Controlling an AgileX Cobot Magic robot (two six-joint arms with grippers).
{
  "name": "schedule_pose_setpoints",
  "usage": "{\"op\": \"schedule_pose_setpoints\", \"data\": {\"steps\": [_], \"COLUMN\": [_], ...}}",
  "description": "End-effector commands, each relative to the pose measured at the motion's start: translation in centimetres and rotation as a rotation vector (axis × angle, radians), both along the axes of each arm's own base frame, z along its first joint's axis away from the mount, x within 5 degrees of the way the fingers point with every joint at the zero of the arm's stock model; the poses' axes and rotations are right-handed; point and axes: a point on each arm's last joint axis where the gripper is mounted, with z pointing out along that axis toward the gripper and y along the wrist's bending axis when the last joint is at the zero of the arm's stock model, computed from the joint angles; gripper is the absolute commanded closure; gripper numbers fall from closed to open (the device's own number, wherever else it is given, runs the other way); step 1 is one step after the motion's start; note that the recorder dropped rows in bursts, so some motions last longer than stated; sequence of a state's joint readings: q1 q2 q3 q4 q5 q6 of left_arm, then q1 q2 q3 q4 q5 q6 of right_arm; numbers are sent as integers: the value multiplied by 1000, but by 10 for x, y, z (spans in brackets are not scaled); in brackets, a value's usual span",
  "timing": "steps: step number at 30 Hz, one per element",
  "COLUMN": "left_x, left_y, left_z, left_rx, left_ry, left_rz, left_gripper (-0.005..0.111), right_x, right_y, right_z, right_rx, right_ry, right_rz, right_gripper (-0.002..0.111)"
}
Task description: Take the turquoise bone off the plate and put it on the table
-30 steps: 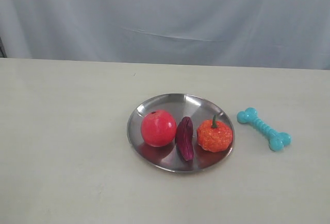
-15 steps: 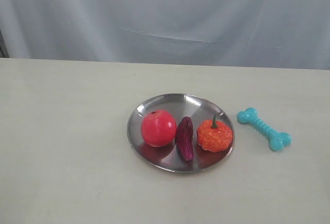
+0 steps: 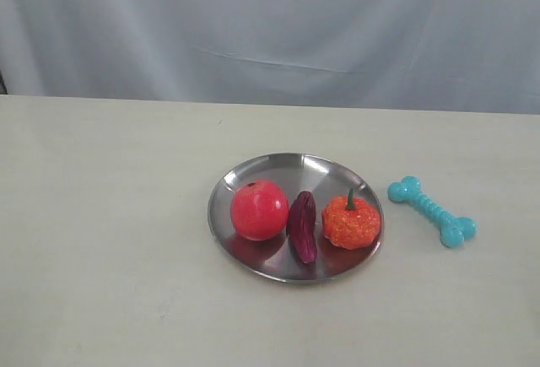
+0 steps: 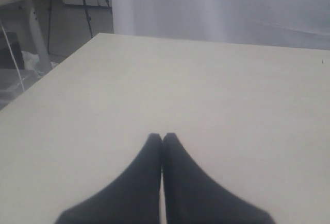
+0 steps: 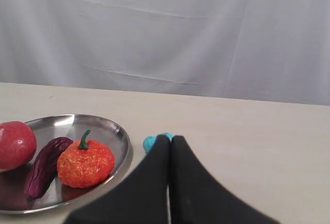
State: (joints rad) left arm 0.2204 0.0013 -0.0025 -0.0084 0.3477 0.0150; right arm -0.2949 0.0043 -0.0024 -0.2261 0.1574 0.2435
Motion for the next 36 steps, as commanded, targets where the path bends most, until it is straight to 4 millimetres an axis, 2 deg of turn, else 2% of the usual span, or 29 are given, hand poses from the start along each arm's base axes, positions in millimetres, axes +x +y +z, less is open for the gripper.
{"op": "schedule_pose_setpoints", "data": {"steps": [1, 9, 14, 20, 36], "left_x": [0, 0, 0, 0, 0], "left_y": [0, 0, 0, 0, 0], "left_z": [0, 0, 0, 0, 0], "left_rx": [0, 0, 0, 0, -2], "left_ry": [-4, -4, -4, -4, -5], "left_rz": [3, 3, 3, 3, 3], "left_gripper": [107, 107, 107, 107, 107], "right_x": [0, 1, 1, -1, -2], "right_y": [0, 3, 3, 3, 3], "right_z": [1, -1, -2, -13, -16], "right_rx": [-31, -51, 13, 51, 39], "right_ry": [-6, 23, 8, 124, 163], "right_rz": [-2, 34, 29, 28, 30], "right_gripper": [109, 109, 109, 109, 109]}}
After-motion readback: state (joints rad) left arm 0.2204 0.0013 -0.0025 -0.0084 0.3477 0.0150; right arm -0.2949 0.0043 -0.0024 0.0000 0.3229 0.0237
